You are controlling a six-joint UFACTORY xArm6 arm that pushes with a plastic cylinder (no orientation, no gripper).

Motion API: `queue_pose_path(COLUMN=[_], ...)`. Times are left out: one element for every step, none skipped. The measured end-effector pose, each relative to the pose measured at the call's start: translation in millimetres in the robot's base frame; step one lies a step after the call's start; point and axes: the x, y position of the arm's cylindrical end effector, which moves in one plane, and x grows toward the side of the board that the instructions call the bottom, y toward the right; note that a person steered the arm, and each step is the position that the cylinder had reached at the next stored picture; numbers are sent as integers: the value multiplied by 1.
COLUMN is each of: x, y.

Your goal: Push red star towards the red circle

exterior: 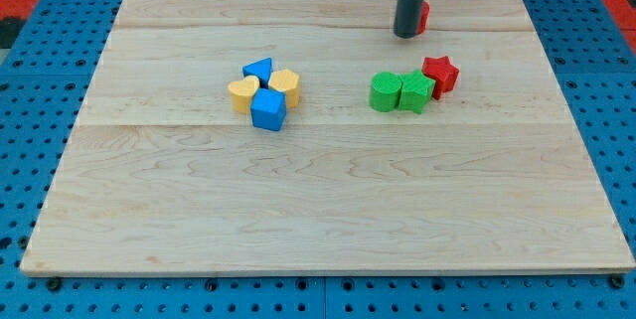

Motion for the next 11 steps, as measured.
queue_pose_path(x=[0, 2, 15, 66, 116, 117, 77, 63, 59, 69, 80], y=[22, 35, 62, 84, 70, 39, 15, 8, 20, 30, 9])
